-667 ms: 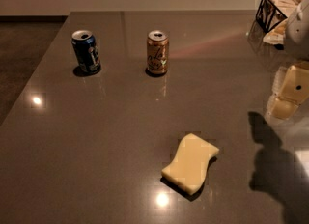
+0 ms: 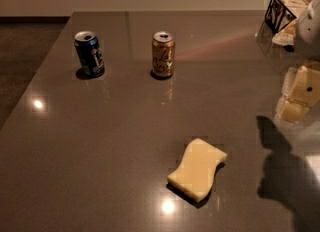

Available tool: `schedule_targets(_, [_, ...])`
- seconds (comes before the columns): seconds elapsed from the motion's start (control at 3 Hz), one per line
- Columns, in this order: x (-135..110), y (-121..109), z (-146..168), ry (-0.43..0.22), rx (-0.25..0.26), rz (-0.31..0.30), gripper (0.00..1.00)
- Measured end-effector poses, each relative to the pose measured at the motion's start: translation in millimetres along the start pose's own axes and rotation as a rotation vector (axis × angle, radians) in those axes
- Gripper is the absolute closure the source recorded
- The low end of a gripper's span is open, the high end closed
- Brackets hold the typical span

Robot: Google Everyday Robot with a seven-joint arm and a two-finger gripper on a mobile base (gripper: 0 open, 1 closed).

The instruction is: Pick sponge

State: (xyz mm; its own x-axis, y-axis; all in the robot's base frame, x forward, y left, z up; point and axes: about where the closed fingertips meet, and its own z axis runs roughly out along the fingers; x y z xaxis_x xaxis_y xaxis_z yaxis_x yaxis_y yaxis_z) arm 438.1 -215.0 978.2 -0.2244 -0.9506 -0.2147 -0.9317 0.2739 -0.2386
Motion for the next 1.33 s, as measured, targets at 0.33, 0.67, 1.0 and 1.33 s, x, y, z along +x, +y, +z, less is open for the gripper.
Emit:
schedule_targets(0.33, [-11.4, 15.6, 8.7, -0.022, -0.056, -0.050, 0.00])
schedule_targets(0.67, [-31.1, 46.0, 24.6, -0.069, -0.132, -0.160, 0.00])
schedule_targets(1.0, [-53.7, 87.4, 48.1, -0.121, -0.190, -0.317, 0.00])
schedule_targets(1.33, [-65.8, 114.2, 73.0, -0.120, -0.214, -0.421, 0.00])
